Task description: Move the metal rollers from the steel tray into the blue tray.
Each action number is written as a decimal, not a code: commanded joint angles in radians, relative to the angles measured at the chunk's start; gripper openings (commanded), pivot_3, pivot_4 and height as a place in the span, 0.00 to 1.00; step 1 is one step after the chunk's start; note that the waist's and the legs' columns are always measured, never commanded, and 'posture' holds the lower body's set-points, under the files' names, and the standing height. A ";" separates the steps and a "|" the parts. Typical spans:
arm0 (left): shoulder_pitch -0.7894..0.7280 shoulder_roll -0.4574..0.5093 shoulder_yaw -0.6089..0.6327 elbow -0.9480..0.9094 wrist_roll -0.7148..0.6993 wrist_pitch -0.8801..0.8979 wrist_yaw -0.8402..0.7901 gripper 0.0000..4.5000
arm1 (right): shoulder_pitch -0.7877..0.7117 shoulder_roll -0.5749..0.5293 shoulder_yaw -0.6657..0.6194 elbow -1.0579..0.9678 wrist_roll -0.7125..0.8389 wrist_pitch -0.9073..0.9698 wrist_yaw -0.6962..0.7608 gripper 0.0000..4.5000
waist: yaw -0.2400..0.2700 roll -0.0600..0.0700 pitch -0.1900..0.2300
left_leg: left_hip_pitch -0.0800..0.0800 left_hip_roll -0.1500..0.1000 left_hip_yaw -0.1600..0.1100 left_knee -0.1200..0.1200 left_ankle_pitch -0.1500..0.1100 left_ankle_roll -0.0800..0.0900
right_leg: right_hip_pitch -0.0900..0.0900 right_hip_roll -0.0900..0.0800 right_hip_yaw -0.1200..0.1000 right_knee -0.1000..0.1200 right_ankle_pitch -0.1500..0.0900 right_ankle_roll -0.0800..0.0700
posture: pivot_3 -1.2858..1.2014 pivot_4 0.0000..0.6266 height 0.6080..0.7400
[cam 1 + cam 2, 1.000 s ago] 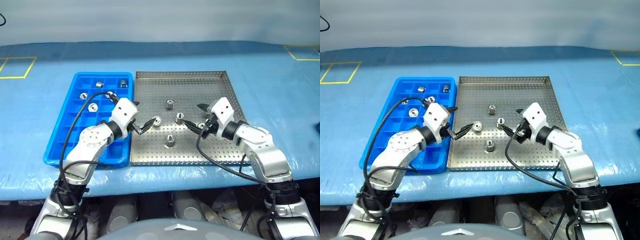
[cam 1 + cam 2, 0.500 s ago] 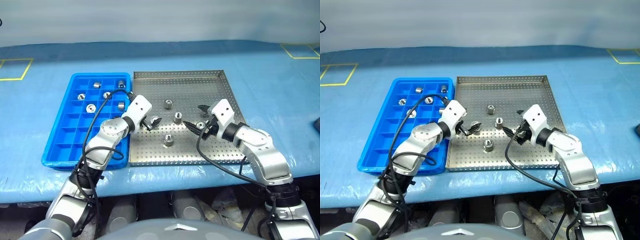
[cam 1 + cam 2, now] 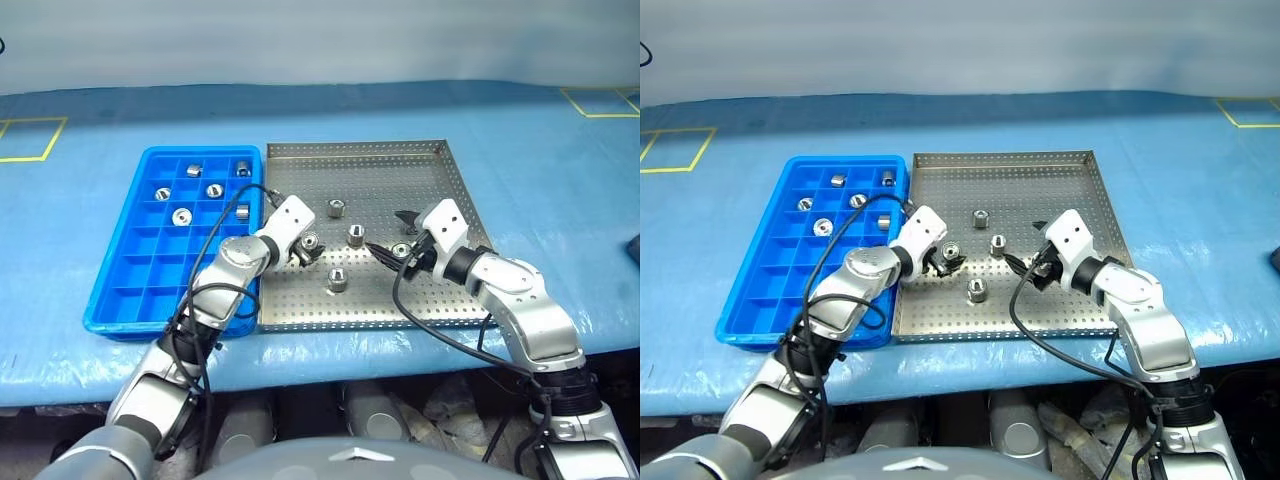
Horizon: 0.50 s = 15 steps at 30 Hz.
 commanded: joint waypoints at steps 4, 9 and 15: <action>-0.049 -0.033 0.006 0.031 0.001 0.037 -0.004 0.92 | 0.005 0.002 -0.023 -0.047 0.003 -0.023 -0.015 1.00 | 0.000 0.000 0.000 | 0.000 0.000 0.000 0.000 0.000 0.000 | 0.000 0.000 0.000 0.000 0.000 0.000 | 0.43 0.24 1.00; -0.068 -0.046 0.008 0.046 -0.003 0.054 -0.009 0.66 | 0.007 0.003 -0.024 -0.050 0.003 -0.025 -0.025 1.00 | -0.004 0.000 0.000 | 0.000 0.000 0.001 0.000 0.000 0.000 | 0.000 0.000 0.001 0.000 0.000 0.000 | 0.43 0.24 1.00; -0.065 -0.050 0.009 0.041 -0.009 0.070 -0.020 0.58 | 0.006 0.005 -0.024 -0.051 0.002 -0.027 -0.034 1.00 | -0.012 0.000 0.000 | 0.000 0.000 0.001 0.000 0.000 0.000 | 0.000 0.000 0.001 0.000 0.000 0.001 | 0.43 0.24 1.00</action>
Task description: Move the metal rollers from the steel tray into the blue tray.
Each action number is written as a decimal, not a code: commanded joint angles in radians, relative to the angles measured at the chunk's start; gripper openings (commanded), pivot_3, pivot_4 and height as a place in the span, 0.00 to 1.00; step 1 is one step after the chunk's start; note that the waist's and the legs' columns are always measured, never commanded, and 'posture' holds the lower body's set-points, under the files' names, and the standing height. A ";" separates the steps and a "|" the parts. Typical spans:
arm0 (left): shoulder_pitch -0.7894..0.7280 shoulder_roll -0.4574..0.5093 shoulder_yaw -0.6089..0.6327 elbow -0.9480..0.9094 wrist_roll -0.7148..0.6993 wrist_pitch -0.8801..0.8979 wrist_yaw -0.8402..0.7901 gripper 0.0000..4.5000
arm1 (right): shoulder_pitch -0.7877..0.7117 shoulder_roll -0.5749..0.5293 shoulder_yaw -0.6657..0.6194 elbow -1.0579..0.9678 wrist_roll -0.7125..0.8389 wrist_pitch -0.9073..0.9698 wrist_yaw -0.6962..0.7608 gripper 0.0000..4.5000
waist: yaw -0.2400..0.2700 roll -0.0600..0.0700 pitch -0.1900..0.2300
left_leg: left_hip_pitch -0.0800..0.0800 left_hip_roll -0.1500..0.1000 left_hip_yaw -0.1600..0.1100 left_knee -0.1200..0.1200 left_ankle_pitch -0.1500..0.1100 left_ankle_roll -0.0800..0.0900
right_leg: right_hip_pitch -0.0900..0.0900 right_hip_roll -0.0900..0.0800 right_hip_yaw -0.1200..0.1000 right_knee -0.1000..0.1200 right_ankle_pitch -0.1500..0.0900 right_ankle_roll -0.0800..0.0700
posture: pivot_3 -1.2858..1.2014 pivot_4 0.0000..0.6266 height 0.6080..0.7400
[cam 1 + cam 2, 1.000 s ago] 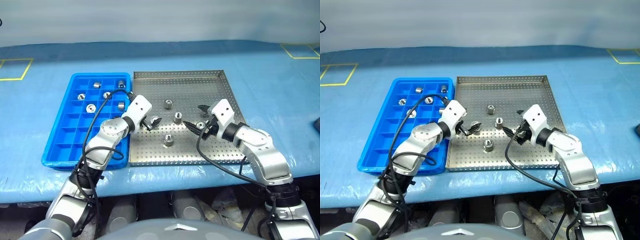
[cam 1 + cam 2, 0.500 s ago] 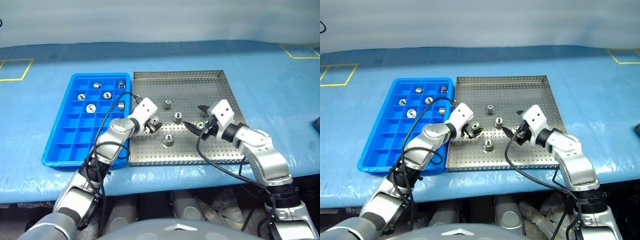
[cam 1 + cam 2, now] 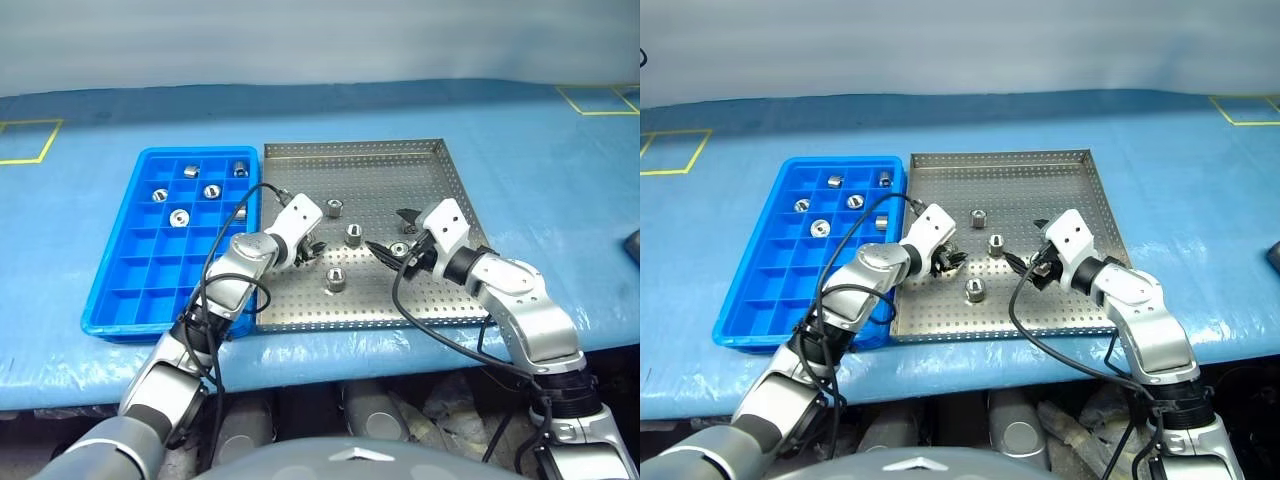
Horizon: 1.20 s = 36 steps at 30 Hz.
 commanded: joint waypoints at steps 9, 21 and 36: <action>-0.011 -0.006 0.013 -0.003 0.000 0.024 -0.006 0.54 | -0.013 0.004 -0.021 -0.027 0.001 -0.026 -0.018 1.00 | -0.002 0.000 0.000 | 0.000 0.000 0.001 0.000 0.000 0.000 | 0.000 0.000 0.001 0.000 0.000 0.001 | 0.43 0.24 1.00; 0.012 -0.020 0.128 -0.130 -0.043 -0.012 0.043 0.54 | -0.024 0.014 -0.009 -0.020 -0.006 -0.034 -0.021 1.00 | -0.001 0.000 0.000 | 0.000 0.000 0.001 0.000 0.000 0.000 | 0.000 0.000 0.002 0.000 0.001 0.001 | 0.43 0.24 1.00; 0.261 0.239 0.431 -0.591 0.045 0.205 0.222 0.54 | -0.064 0.017 0.050 -0.030 0.019 -0.032 0.074 1.00 | 0.003 0.000 0.000 | 0.001 0.001 0.001 -0.001 0.000 0.000 | -0.001 0.001 0.003 0.000 0.001 0.001 | 0.47 0.24 1.00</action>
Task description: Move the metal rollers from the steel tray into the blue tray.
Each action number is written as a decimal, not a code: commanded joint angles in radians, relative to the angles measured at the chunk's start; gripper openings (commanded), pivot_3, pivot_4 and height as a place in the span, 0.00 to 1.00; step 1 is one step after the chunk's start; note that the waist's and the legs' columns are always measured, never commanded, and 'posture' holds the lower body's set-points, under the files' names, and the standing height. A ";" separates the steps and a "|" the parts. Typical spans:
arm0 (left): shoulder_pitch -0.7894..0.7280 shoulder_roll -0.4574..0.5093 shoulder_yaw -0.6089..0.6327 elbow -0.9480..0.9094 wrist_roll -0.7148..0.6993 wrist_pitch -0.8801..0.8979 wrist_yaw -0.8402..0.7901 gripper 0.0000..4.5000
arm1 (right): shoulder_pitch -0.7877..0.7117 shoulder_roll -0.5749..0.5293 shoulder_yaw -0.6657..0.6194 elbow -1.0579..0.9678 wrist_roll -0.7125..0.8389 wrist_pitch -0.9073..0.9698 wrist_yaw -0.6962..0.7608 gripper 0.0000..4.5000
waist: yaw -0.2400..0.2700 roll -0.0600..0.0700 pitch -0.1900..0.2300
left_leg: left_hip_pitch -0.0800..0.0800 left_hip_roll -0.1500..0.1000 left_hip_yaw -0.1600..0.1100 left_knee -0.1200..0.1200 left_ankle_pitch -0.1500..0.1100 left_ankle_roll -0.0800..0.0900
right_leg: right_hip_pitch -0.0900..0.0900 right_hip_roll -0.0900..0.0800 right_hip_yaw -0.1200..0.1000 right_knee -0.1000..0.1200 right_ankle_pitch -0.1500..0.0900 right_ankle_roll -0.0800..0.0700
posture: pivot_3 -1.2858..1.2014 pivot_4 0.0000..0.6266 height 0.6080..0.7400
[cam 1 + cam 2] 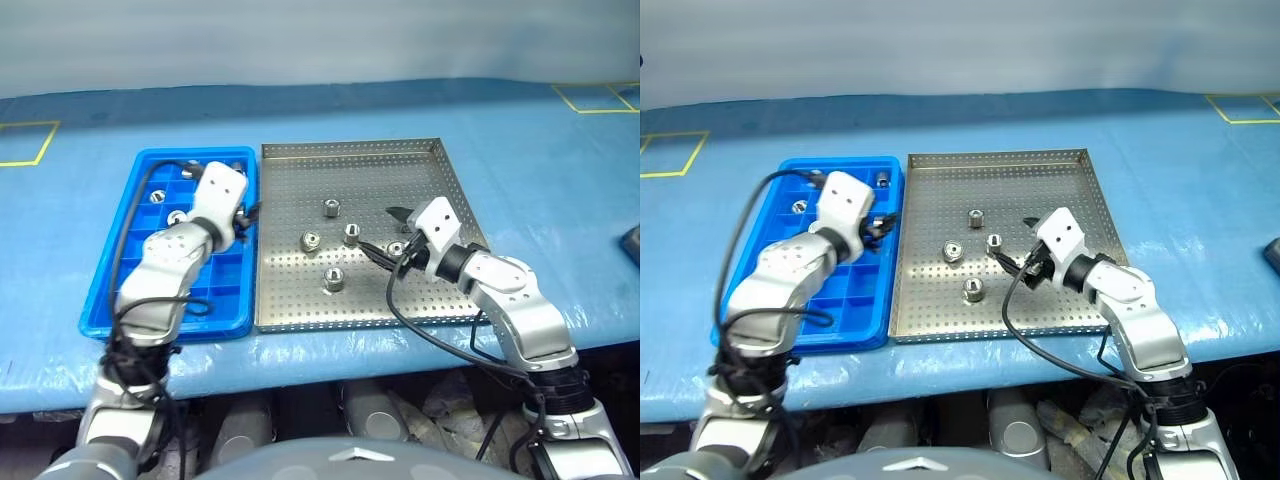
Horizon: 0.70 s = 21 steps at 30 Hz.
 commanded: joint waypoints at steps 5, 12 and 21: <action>0.095 0.027 0.153 -0.146 0.069 0.085 0.106 0.54 | -0.070 0.013 0.046 -0.013 0.026 -0.021 0.078 1.00 | 0.042 -0.001 0.000 | 0.000 -0.001 -0.001 0.001 0.000 0.000 | 0.001 -0.001 -0.002 0.000 0.000 0.000 | 0.49 0.24 1.00; 0.111 -0.014 0.136 -0.170 0.038 0.062 0.116 0.54 | -0.102 0.013 0.058 0.018 0.007 -0.032 0.093 1.00 | 0.090 -0.001 0.000 | -0.001 -0.001 -0.003 0.001 0.000 0.000 | 0.001 -0.003 -0.005 -0.001 0.003 -0.006 | 0.50 0.24 1.00; 0.041 -0.051 0.087 -0.134 -0.012 -0.005 0.074 0.54 | -0.076 0.003 0.033 -0.003 -0.003 -0.028 0.068 1.00 | 0.087 -0.001 0.000 | -0.002 -0.001 -0.004 0.000 0.001 -0.001 | 0.001 -0.004 -0.005 -0.001 0.003 -0.006 | 0.48 0.24 1.00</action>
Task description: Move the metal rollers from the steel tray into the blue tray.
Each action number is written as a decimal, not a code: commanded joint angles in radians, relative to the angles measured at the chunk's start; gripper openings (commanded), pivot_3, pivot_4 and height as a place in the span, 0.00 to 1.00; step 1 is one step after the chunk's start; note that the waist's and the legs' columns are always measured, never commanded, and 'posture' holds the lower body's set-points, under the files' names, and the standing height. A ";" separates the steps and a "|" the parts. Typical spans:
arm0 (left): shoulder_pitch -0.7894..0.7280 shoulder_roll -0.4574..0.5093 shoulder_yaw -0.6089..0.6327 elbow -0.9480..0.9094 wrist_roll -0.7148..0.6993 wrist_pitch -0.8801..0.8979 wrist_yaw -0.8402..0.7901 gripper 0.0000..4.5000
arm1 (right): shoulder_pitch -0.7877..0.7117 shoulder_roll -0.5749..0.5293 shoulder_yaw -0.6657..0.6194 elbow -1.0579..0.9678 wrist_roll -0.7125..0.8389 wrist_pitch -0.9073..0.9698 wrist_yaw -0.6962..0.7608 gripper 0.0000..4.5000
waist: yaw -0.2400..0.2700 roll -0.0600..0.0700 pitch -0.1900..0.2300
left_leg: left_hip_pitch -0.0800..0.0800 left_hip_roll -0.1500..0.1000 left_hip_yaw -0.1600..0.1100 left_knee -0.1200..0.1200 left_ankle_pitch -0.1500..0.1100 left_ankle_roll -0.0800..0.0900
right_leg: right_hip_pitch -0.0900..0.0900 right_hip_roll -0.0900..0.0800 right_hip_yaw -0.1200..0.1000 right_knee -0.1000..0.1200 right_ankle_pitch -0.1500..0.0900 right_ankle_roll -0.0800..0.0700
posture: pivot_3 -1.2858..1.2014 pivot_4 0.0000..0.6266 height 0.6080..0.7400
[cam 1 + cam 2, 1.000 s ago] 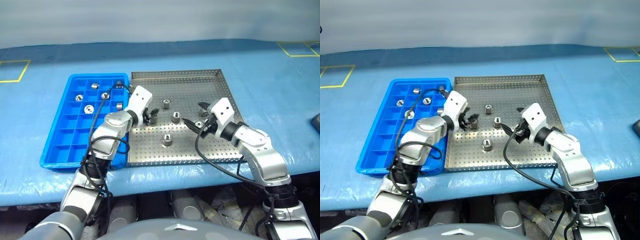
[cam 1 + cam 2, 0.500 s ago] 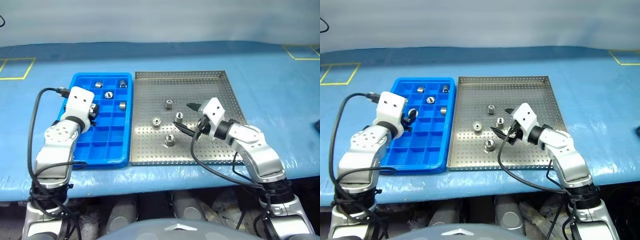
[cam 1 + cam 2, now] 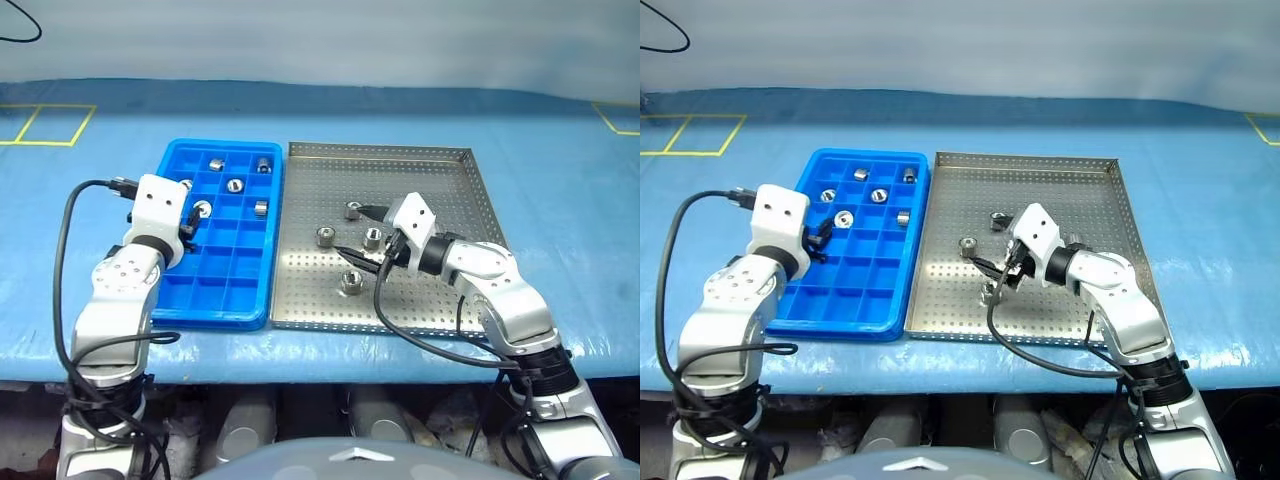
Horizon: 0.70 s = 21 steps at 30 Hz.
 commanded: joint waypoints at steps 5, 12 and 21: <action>-0.085 -0.055 -0.058 0.028 -0.088 -0.103 -0.069 0.54 | 0.008 0.012 -0.013 -0.012 -0.027 -0.023 -0.053 1.00 | -0.008 0.000 0.000 | 0.000 0.000 0.000 0.000 0.000 0.000 | 0.001 0.001 0.000 0.000 0.000 0.000 | 0.47 0.24 1.00; -0.142 -0.090 -0.218 0.126 -0.182 -0.141 -0.210 0.54 | 0.022 -0.001 -0.032 -0.022 -0.037 -0.024 -0.063 1.00 | -0.020 0.000 0.000 | 0.000 0.000 0.001 0.000 0.000 0.000 | 0.000 0.002 0.001 0.000 0.000 0.000 | 0.45 0.24 1.00; -0.247 -0.121 -0.345 0.376 -0.148 -0.203 -0.242 0.54 | 0.076 -0.006 -0.058 -0.069 -0.037 -0.017 -0.097 1.00 | -0.053 0.000 0.000 | 0.000 0.000 0.003 0.000 0.000 0.001 | 0.000 0.003 0.002 0.000 -0.003 0.005 | 0.43 0.24 1.00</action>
